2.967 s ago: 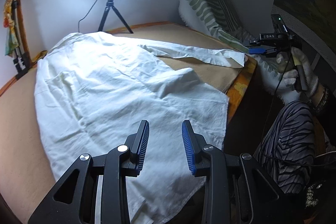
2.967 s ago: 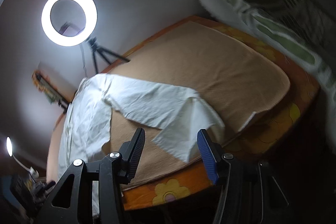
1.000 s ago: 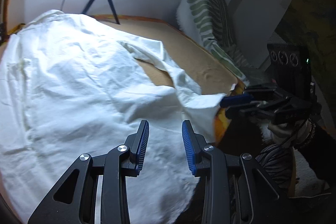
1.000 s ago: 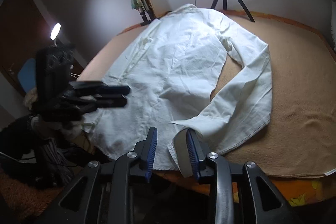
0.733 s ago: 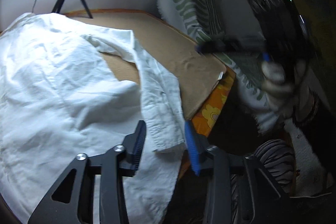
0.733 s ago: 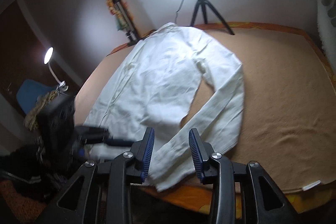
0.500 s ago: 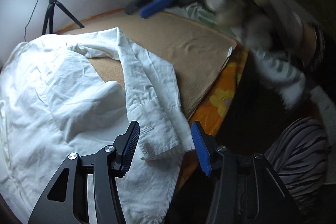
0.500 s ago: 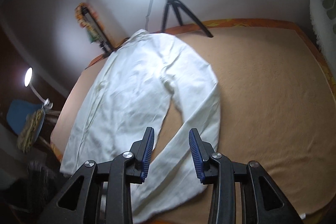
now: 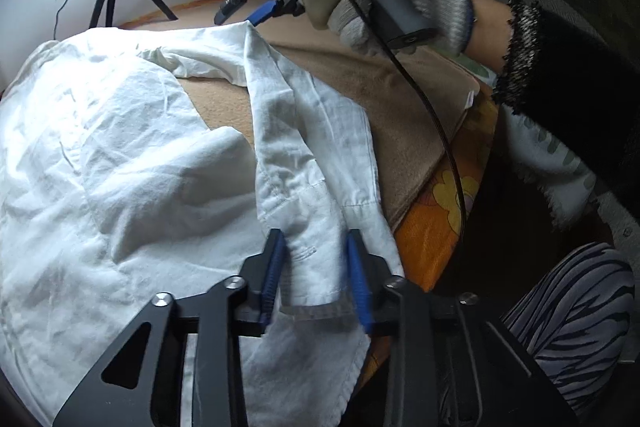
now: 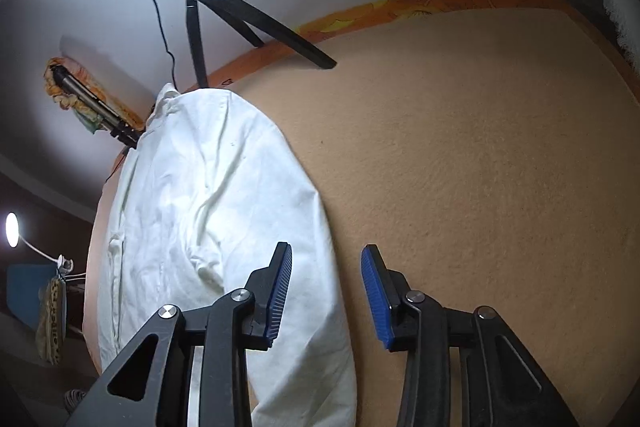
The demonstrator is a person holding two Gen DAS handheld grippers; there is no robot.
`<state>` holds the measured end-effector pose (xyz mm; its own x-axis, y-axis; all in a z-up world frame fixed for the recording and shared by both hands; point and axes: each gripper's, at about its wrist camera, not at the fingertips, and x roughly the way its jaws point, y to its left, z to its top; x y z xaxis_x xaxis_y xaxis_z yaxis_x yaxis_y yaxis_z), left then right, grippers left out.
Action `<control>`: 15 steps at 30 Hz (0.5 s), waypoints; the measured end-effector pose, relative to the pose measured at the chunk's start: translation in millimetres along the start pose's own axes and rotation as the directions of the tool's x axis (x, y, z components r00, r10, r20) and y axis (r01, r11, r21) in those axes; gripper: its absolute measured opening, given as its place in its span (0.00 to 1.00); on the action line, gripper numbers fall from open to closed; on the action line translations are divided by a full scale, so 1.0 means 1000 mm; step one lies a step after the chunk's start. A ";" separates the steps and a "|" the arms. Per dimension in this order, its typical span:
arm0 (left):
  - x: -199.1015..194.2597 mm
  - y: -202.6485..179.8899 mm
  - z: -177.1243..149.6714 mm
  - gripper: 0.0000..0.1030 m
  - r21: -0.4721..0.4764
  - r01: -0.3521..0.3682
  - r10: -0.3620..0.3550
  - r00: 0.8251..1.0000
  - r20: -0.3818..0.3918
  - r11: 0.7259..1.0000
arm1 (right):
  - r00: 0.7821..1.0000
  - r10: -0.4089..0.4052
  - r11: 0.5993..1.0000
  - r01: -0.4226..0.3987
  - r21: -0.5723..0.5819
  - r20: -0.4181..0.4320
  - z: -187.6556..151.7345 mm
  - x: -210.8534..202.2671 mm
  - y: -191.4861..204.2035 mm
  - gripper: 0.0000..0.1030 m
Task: Fold small clothes
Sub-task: 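Lay the sleeve across the shirt back with the right gripper and release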
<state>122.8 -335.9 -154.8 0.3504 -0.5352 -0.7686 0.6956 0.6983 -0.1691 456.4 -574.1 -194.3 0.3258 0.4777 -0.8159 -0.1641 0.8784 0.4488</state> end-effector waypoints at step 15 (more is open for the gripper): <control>-0.020 0.018 -0.003 0.03 -0.134 0.138 -0.127 0.988 0.085 0.981 | 0.992 -0.106 0.982 0.115 -0.150 0.068 0.016 -0.019 0.076 0.00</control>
<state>126.4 -311.2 -143.6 0.3114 -0.6580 -0.6856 0.6471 0.6752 -0.3541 453.1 -516.5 -138.9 0.4039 0.3800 -0.8322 -0.2630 0.9195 0.2922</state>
